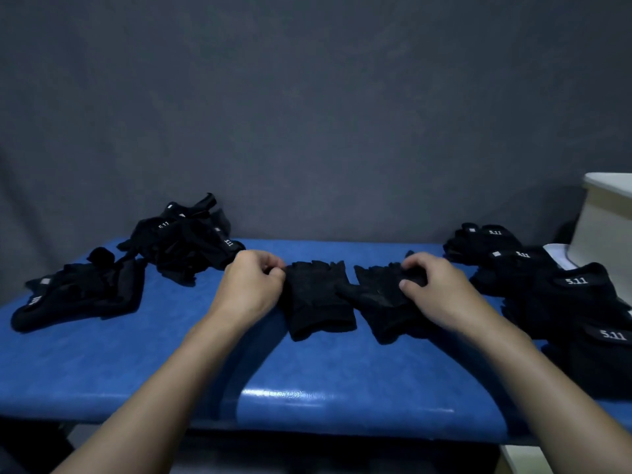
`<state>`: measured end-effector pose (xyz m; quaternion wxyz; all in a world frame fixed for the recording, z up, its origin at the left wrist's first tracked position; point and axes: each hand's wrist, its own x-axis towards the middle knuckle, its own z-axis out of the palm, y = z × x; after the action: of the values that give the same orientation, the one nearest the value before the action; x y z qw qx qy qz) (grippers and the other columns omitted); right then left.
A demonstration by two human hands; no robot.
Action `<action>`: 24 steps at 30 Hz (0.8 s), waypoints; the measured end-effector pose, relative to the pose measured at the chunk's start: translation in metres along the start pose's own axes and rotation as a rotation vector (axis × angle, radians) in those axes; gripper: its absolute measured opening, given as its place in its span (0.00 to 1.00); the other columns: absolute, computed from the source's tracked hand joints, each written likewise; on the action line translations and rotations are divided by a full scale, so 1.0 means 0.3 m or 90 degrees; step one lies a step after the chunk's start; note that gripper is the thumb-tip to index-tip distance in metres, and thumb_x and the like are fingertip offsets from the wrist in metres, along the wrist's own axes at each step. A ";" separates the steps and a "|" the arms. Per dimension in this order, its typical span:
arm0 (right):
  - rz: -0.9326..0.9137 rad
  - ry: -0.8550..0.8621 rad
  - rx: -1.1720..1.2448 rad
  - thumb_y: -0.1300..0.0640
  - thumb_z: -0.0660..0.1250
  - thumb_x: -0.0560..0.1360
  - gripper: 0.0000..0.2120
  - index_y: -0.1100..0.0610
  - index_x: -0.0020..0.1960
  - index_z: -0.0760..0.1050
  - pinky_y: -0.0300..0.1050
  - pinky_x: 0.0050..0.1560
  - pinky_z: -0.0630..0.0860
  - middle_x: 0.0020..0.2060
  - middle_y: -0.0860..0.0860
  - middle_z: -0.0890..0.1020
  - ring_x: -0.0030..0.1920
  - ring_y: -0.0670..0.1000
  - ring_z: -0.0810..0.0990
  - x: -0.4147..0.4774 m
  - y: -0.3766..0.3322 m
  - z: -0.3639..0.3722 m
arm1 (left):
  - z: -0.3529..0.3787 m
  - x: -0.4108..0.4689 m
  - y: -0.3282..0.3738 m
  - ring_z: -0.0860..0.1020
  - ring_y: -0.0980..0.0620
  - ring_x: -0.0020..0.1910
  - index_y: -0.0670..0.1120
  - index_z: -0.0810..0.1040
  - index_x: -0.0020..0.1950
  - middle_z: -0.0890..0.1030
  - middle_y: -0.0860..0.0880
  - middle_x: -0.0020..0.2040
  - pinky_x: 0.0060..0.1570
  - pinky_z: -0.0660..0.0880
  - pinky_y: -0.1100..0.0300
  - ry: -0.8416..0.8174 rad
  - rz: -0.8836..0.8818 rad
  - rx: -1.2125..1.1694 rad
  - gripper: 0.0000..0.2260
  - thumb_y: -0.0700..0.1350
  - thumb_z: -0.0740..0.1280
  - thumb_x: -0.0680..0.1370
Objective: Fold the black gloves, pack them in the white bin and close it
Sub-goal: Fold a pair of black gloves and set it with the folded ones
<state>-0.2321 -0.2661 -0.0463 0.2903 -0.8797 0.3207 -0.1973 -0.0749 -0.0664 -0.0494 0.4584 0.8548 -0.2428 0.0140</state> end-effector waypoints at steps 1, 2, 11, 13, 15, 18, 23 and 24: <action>0.005 -0.025 -0.069 0.53 0.66 0.79 0.16 0.52 0.65 0.73 0.43 0.54 0.70 0.58 0.50 0.76 0.58 0.52 0.75 -0.008 0.000 -0.005 | -0.007 -0.002 -0.009 0.78 0.49 0.53 0.51 0.82 0.50 0.80 0.50 0.51 0.54 0.72 0.58 0.001 0.026 0.080 0.06 0.43 0.65 0.78; 0.012 -0.034 -0.126 0.49 0.65 0.79 0.17 0.51 0.66 0.73 0.45 0.57 0.71 0.60 0.52 0.75 0.61 0.53 0.73 -0.018 -0.001 -0.007 | -0.010 -0.009 -0.012 0.76 0.48 0.57 0.52 0.82 0.53 0.78 0.51 0.55 0.59 0.71 0.54 0.009 0.073 0.160 0.07 0.46 0.65 0.78; -0.195 -0.145 -0.150 0.40 0.62 0.77 0.18 0.40 0.66 0.72 0.50 0.71 0.61 0.63 0.38 0.75 0.67 0.45 0.70 -0.063 -0.033 -0.012 | 0.055 -0.089 0.018 0.64 0.51 0.75 0.56 0.68 0.74 0.67 0.53 0.76 0.73 0.60 0.55 -0.212 0.291 0.346 0.20 0.57 0.53 0.83; -0.176 -0.213 -0.209 0.37 0.60 0.78 0.25 0.40 0.73 0.64 0.52 0.75 0.56 0.71 0.40 0.69 0.74 0.46 0.63 -0.057 -0.015 0.009 | 0.063 -0.087 0.000 0.52 0.50 0.80 0.59 0.57 0.79 0.56 0.51 0.81 0.77 0.49 0.54 -0.289 0.262 0.438 0.24 0.61 0.47 0.83; -0.155 -0.223 -0.249 0.36 0.56 0.79 0.29 0.41 0.77 0.57 0.55 0.78 0.47 0.77 0.42 0.59 0.78 0.46 0.53 -0.040 0.005 0.032 | 0.061 -0.078 -0.008 0.47 0.51 0.81 0.59 0.54 0.80 0.52 0.51 0.82 0.77 0.45 0.54 -0.309 0.251 0.464 0.25 0.62 0.45 0.83; -0.126 -0.178 -0.246 0.36 0.51 0.80 0.28 0.42 0.78 0.54 0.57 0.77 0.41 0.79 0.43 0.55 0.79 0.48 0.48 -0.011 0.011 0.058 | 0.044 -0.061 -0.019 0.47 0.50 0.81 0.59 0.54 0.80 0.52 0.51 0.82 0.77 0.45 0.54 -0.300 0.244 0.474 0.25 0.62 0.45 0.83; -0.131 -0.090 -0.299 0.35 0.49 0.80 0.29 0.45 0.78 0.57 0.59 0.75 0.43 0.78 0.45 0.57 0.78 0.51 0.48 -0.020 -0.010 0.057 | 0.010 -0.056 -0.033 0.50 0.54 0.80 0.57 0.60 0.78 0.58 0.53 0.80 0.77 0.47 0.53 -0.259 0.261 0.432 0.27 0.64 0.45 0.81; -0.132 -0.096 -0.319 0.35 0.49 0.79 0.29 0.45 0.77 0.57 0.57 0.74 0.46 0.77 0.45 0.57 0.77 0.52 0.49 -0.031 -0.015 0.048 | 0.009 -0.061 -0.030 0.55 0.53 0.78 0.57 0.63 0.76 0.62 0.54 0.78 0.76 0.51 0.54 -0.226 0.272 0.440 0.29 0.65 0.43 0.79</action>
<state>-0.2290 -0.2515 -0.0558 0.0652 -0.9644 0.2453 -0.0743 -0.0876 -0.0571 -0.0624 0.0835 0.8776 -0.4703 0.0416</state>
